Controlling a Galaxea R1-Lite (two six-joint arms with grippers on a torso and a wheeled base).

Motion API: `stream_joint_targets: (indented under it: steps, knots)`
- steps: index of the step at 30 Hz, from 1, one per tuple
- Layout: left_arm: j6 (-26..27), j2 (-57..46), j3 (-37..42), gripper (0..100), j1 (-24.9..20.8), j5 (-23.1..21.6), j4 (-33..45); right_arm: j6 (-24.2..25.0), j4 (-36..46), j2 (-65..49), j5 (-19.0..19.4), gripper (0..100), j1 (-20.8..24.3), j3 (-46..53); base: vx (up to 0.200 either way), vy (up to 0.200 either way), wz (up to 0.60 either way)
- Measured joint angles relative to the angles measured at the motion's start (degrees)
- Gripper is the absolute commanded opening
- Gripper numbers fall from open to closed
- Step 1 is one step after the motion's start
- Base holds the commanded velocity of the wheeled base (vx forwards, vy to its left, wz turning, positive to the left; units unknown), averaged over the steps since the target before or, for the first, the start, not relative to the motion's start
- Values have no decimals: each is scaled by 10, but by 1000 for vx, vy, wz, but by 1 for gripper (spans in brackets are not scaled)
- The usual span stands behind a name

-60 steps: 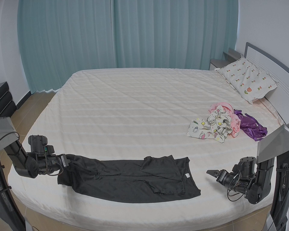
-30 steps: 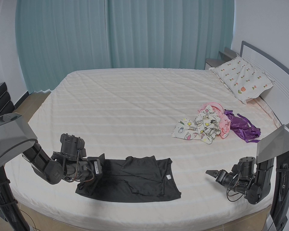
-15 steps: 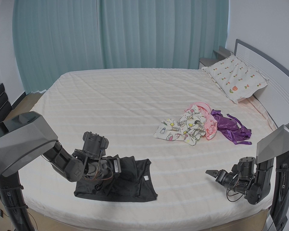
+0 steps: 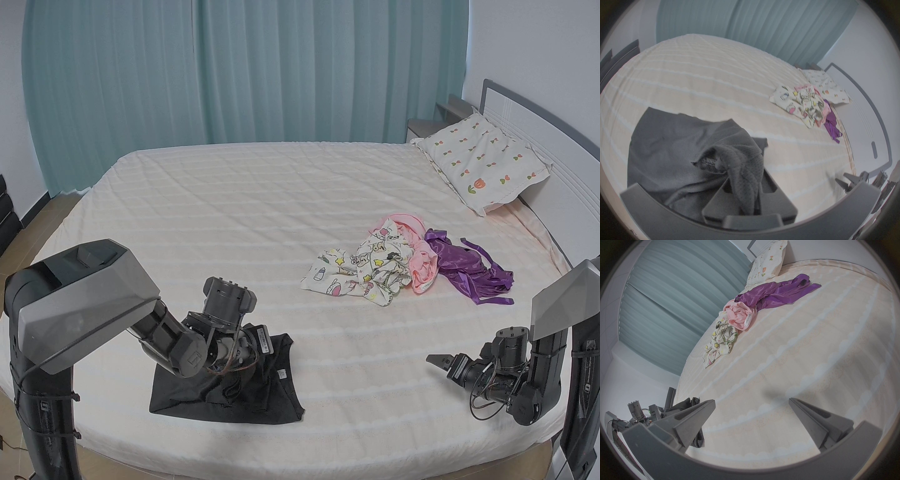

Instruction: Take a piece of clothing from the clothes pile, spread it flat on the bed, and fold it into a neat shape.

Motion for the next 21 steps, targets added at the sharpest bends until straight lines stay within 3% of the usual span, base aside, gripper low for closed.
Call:
stream_joint_targets:
  steps: [1, 2, 14, 21]
  knots:
    - [-2, 1, -3, 0, -4, 0, 7, 0, 0, 0, 0, 100, 0, 0, 0, 0, 0]
    - [-3, 3, -5, 100, -8, 0, 14, 0, 0, 1, 0, 100, 0, 0, 0, 0, 0]
    - [-28, 4, -17, 100, -37, 1, 33, 0, 0, 4, 0, 100, 0, 0, 0, 0, 0]
    - [-70, -34, -2, 100, -39, -2, 30, 0, 0, 5, 0, 100, 0, 1, 0, 0, 0]
